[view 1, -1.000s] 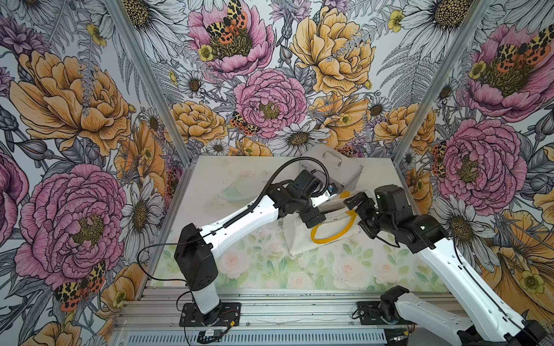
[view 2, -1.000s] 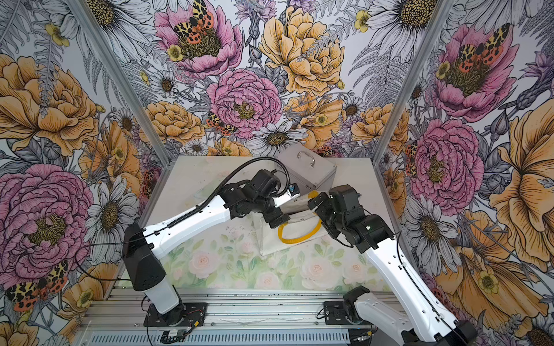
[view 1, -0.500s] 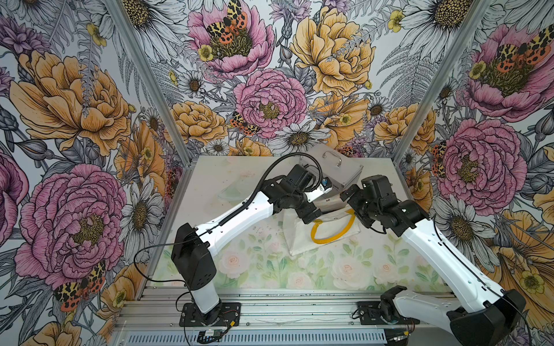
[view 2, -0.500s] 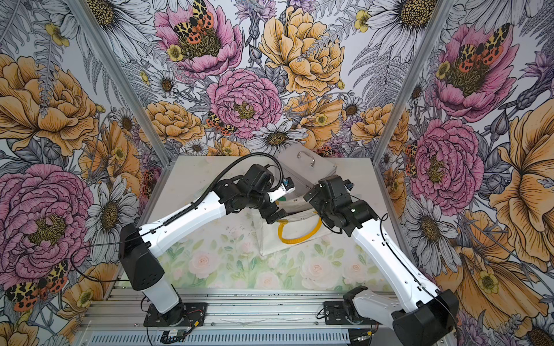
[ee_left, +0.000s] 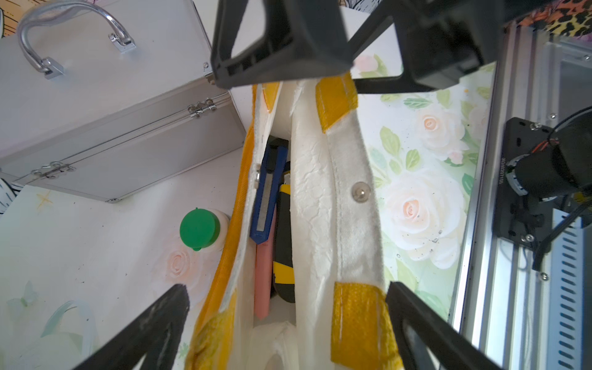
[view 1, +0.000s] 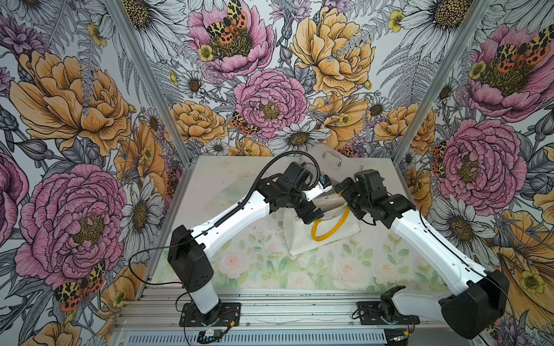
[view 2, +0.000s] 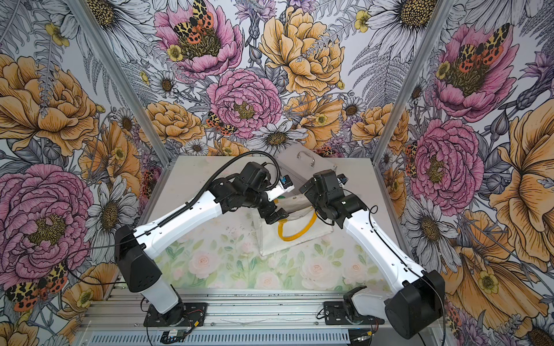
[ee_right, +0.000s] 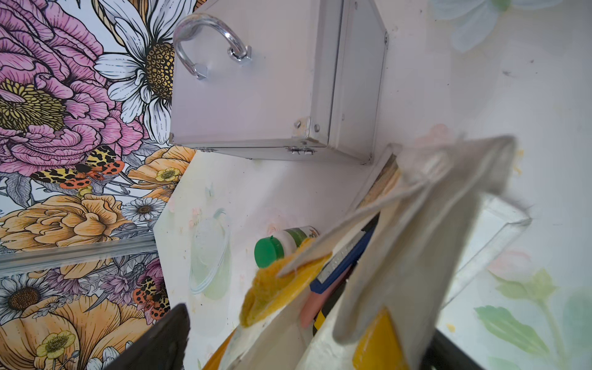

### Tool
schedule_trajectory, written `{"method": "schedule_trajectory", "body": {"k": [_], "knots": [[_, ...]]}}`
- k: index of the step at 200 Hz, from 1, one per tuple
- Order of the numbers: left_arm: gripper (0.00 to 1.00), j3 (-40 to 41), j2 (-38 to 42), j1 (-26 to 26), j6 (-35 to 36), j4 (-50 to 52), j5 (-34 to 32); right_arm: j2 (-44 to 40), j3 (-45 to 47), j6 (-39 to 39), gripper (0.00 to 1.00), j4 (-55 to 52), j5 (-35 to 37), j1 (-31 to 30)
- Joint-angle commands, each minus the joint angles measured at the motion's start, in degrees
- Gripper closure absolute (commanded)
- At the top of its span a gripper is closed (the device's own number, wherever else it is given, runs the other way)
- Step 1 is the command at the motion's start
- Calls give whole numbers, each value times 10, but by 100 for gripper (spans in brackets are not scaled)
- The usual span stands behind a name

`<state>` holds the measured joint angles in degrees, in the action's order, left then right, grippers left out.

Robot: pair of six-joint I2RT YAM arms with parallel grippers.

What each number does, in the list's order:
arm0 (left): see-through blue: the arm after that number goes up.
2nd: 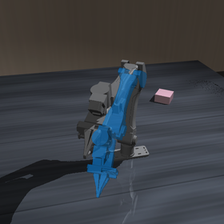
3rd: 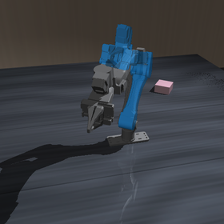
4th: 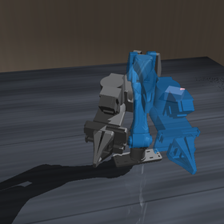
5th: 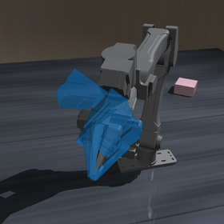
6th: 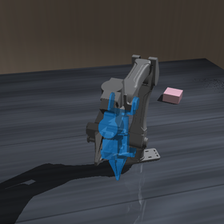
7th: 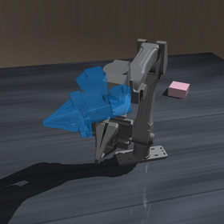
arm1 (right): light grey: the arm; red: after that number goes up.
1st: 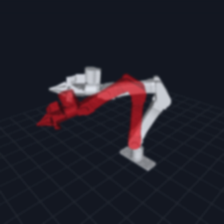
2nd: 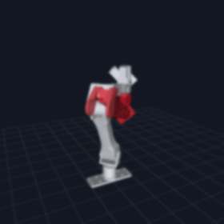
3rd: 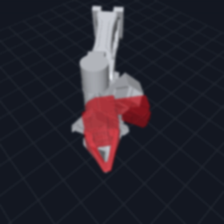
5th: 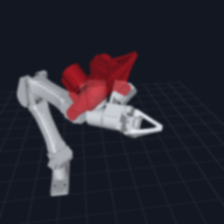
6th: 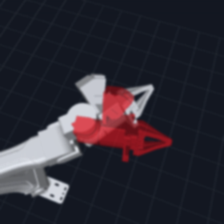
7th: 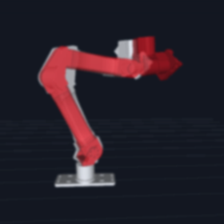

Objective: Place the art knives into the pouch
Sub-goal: Close the pouch at the center of the board.

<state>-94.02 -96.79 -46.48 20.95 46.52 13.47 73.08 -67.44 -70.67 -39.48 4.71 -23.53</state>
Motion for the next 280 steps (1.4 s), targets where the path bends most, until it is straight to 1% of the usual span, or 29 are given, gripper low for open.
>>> {"method": "schedule_trajectory", "body": {"k": [1, 33, 51, 84, 112, 141, 154, 163, 169, 181, 189, 202, 206, 210, 219, 229, 242, 246, 251, 263, 267, 280], "knots": [[1, -9, 8, 6, -9, 1, 49, 21, -28, 1, 1, 24, -4, 2], [1, -22, -19, 0, -2, 21, 50, 41, -41, -2, 2, 26, -5, 3], [1, -28, -22, -6, 6, 37, 50, 46, -47, -5, 4, 26, -1, 6], [1, -27, -29, -21, 21, 55, 4, 43, -52, -12, 12, 26, 6, 13], [1, -31, -40, -33, 26, 63, -15, 43, -50, -19, 18, 25, 8, 18], [1, -33, -58, -38, 27, 63, -64, 46, -49, -23, 27, 25, 0, 20], [4, -39, -68, -37, 25, 62, -84, 46, -45, -24, 31, 25, -1, 20], [9, -45, -69, -38, 25, 62, -98, 45, -42, -24, 33, 25, -1, 21], [12, -49, -93, -37, 23, 63, -109, 44, -40, -23, 34, 25, -1, 21], [24, -59, -102, -35, 22, 62, -121, 44, -38, -23, 35, 25, -1, 20], [37, -66, -108, -34, 21, 61, -126, 44, -36, -23, 38, 25, -4, 20], [64, -74, -111, -30, 20, 60, -121, 44, -34, -22, 47, 26, -4, 21], [69, -74, -111, -28, 19, 57, -118, 44, -33, -22, 50, 26, -4, 21], [72, -74, -109, -27, 18, 54, -116, 44, -33, -21, 56, 26, -4, 21], [78, -72, -105, -23, 17, 48, -109, 44, -31, -22, 69, 26, -3, 20], [80, -68, -98, -20, 14, 40, -104, 43, -29, -20, 82, 26, -1, 21], [83, -56, -86, -13, 10, 28, -95, 41, -27, -20, 93, 26, 2, 20], [84, -53, -83, -11, 9, 25, -91, 41, -26, -20, 95, 25, 4, 21], [88, -49, -81, -9, 7, 21, -88, 40, -26, -19, 98, 25, 4, 21], [100, -41, -80, -5, 3, 14, -85, 39, -25, -19, 100, 25, 6, 21], [100, -38, -61, -5, 2, 12, -84, 38, -25, -18, 100, 25, 7, 22], [100, -31, -53, -1, 0, 7, -81, 37, -27, -16, 100, 25, 8, 22]]}}
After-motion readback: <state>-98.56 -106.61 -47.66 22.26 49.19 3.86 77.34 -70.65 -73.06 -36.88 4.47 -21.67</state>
